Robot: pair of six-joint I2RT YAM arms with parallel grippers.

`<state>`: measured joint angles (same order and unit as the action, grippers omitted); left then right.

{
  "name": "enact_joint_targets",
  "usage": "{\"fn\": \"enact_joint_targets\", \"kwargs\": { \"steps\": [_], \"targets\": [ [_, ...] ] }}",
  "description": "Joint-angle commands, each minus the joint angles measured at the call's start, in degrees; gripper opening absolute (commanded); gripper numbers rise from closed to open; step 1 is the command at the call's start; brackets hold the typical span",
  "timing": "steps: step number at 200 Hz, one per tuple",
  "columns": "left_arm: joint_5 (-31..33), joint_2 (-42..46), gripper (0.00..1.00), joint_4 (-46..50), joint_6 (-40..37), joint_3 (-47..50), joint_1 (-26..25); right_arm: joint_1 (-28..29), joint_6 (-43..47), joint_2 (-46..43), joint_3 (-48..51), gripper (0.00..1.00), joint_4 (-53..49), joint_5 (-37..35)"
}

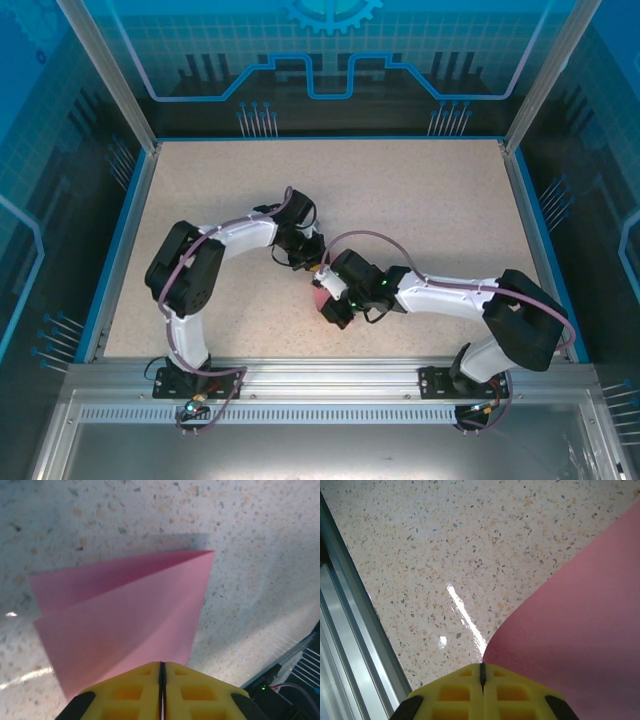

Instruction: Fold a paper plane with a square sheet of paper (fold left side to right side)

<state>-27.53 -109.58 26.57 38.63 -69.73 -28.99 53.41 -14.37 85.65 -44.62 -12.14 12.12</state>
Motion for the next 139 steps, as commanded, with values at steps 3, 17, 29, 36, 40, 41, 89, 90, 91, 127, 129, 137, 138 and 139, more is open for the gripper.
{"fn": "enact_joint_targets", "kwargs": {
  "steps": [3, 17, 29, 36, 40, 41, 89, 90, 91, 127, 129, 137, 138, 139],
  "targets": [
    [-0.57, -3.76, 0.09, 3.77, -3.66, -2.30, -0.74, -1.80, -2.18, 0.92, -0.82, 0.00, -0.51, 2.33],
    [-0.01, -5.13, 0.09, 4.11, -4.21, -2.60, -1.02, -2.76, -3.06, 0.82, -0.60, 0.00, -0.88, 2.04],
    [0.23, -5.96, 0.08, 4.11, -4.42, -2.49, -1.15, -3.79, -3.75, 0.75, -0.38, 0.00, -1.08, 1.89],
    [0.46, -6.37, 0.08, 4.24, -4.59, -2.47, -1.26, -4.51, -4.23, 0.66, -0.16, 0.00, -1.04, 1.65],
    [0.62, -6.51, 0.08, 4.35, -4.69, -2.59, -1.25, -4.81, -4.41, 0.60, -0.12, 0.00, -1.04, 1.57],
    [0.67, -6.56, 0.08, 4.36, -4.70, -2.59, -1.24, -4.90, -4.47, 0.59, -0.07, 0.00, -1.09, 1.54],
    [1.34, -7.93, 0.07, 4.46, -5.01, -2.70, -1.91, -9.12, -6.17, 1.22, -0.37, 0.00, -2.90, -0.47],
    [1.38, -7.93, 0.07, 4.46, -4.99, -2.69, -1.88, -9.21, -6.23, 1.25, -0.33, 0.00, -3.03, -0.54],
    [1.36, -7.93, 0.07, 4.46, -5.02, -2.69, -1.87, -9.25, -6.25, 1.35, -0.40, 0.00, -3.05, -0.53],
    [1.49, -8.02, 0.07, 4.46, -4.80, -3.24, -2.25, -11.31, -7.06, 3.05, -0.88, 0.00, -4.36, -1.45],
    [1.48, -8.08, 0.07, 4.46, -4.79, -3.22, -2.24, -11.35, -7.09, 3.15, -0.92, 0.00, -4.44, -1.54],
    [1.46, -8.05, 0.07, 4.57, -4.78, -3.39, -2.43, -11.69, -7.36, 3.50, -1.04, 0.00, -4.64, -1.87],
    [1.44, -8.03, 0.07, 4.56, -4.79, -3.39, -2.45, -11.72, -7.39, 3.53, -1.06, 0.00, -4.64, -1.90],
    [1.43, -8.03, 0.07, 4.55, -4.79, -3.39, -2.46, -11.73, -7.41, 3.59, -1.07, 0.00, -4.64, -1.95]
  ]
}}
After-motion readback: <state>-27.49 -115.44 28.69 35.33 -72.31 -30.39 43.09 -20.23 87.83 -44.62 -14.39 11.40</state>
